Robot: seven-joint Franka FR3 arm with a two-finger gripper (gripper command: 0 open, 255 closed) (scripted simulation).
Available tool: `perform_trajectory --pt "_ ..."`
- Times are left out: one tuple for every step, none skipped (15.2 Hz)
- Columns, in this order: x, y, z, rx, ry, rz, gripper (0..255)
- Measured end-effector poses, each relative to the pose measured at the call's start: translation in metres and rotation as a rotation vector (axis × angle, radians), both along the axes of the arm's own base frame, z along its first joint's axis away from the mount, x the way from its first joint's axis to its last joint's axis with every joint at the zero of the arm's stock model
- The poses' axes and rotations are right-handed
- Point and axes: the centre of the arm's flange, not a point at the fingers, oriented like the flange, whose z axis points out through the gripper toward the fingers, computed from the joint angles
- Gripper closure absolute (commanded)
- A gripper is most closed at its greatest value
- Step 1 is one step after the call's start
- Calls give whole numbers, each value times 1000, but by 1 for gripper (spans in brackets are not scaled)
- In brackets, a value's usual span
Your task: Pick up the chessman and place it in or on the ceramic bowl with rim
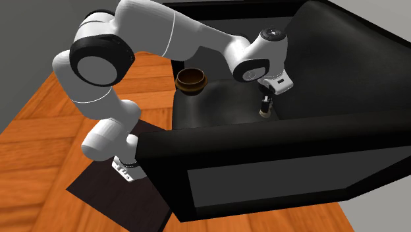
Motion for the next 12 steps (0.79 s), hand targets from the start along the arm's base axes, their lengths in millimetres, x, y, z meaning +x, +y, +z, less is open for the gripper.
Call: perform_trajectory --pt "0 0 -1 0 0 0 0" --pt "0 0 -1 0 0 0 0" --pt "0 0 -1 0 0 0 0" --pt "0 0 -1 0 0 0 0" --pt "0 0 -1 0 0 0 0" --pt "0 0 -1 0 0 0 255" --pt "0 0 -1 0 0 0 255" --pt "0 0 -1 0 -1 0 255" --pt "0 0 -1 0 -1 0 255" --pt "0 0 -1 0 -1 0 255" --pt "0 0 -1 0 -1 0 255" --pt "0 0 -1 0 -1 0 255"
